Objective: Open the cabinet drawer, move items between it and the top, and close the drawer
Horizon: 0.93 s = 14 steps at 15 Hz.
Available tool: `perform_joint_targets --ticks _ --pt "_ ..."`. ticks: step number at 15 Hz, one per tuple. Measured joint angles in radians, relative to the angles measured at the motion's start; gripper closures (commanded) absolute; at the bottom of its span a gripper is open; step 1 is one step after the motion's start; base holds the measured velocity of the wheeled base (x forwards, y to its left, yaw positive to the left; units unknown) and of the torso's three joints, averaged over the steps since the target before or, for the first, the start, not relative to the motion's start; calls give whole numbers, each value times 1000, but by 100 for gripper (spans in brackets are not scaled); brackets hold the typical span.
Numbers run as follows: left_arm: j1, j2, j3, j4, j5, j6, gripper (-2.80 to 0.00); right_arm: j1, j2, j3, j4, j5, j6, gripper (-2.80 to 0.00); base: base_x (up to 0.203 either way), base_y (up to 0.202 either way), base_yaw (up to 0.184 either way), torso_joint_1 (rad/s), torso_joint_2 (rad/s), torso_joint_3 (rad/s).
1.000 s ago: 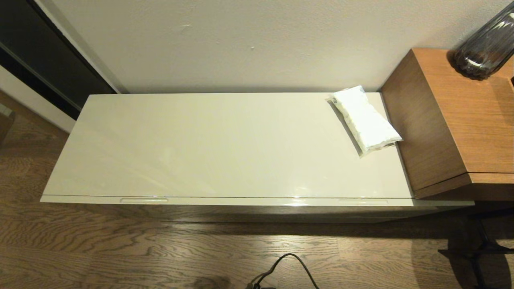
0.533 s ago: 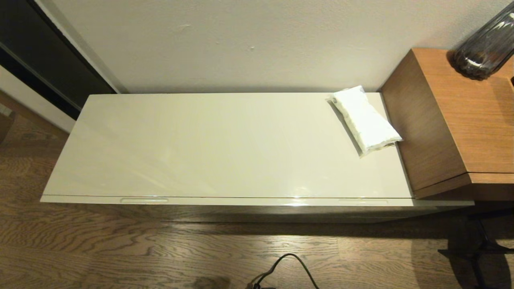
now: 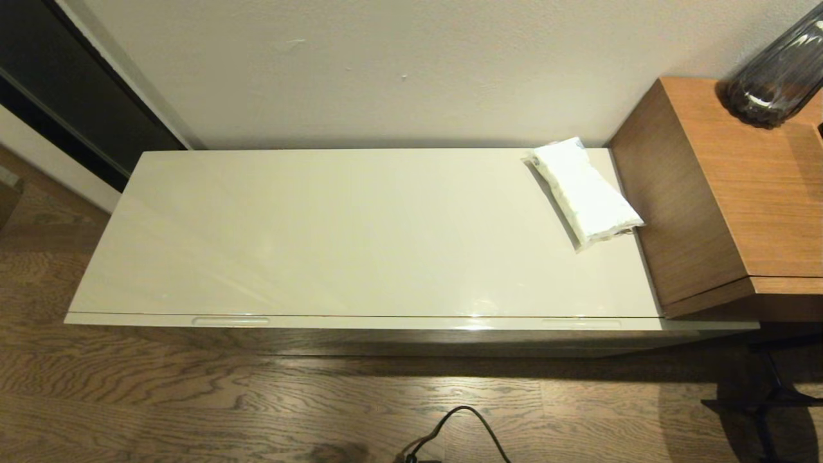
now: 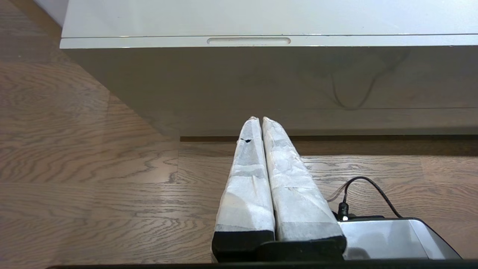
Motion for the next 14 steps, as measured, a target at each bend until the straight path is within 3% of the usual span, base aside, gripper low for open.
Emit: perform_joint_targets --ticks 5,11,14 --pt "0 0 0 0 0 0 0 0 -13 1 0 0 11 0 0 0 0 0 0 0" --pt "0 0 0 0 0 0 0 0 -18 1 22 -19 110 0 0 0 0 0 0 0" --pt "0 0 0 0 0 0 0 0 -19 0 64 -18 121 0 0 0 0 0 0 0"
